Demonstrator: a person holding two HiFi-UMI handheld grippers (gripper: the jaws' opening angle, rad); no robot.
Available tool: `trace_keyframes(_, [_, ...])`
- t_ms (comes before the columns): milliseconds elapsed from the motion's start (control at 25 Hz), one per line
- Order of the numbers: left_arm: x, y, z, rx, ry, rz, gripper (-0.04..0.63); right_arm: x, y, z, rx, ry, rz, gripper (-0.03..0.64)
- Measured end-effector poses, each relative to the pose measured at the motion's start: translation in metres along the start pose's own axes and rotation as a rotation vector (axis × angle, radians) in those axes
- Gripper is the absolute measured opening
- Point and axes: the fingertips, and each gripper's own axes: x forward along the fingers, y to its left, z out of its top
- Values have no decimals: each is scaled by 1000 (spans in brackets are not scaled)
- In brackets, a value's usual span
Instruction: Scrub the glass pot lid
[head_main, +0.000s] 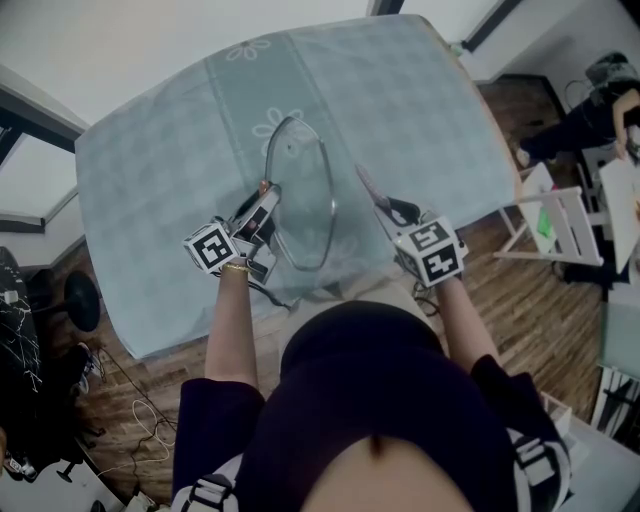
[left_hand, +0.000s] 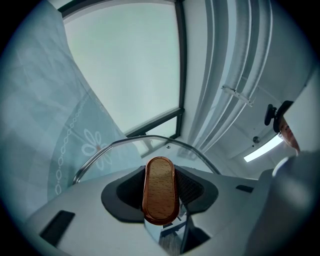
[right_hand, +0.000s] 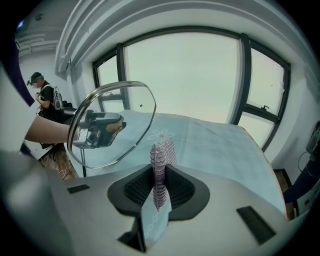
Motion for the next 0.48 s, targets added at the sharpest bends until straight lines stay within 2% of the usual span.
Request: trace_keyframes(480, [-28,-2,16,-91,-3,-134,166,6,30,11,1,-10,12,77])
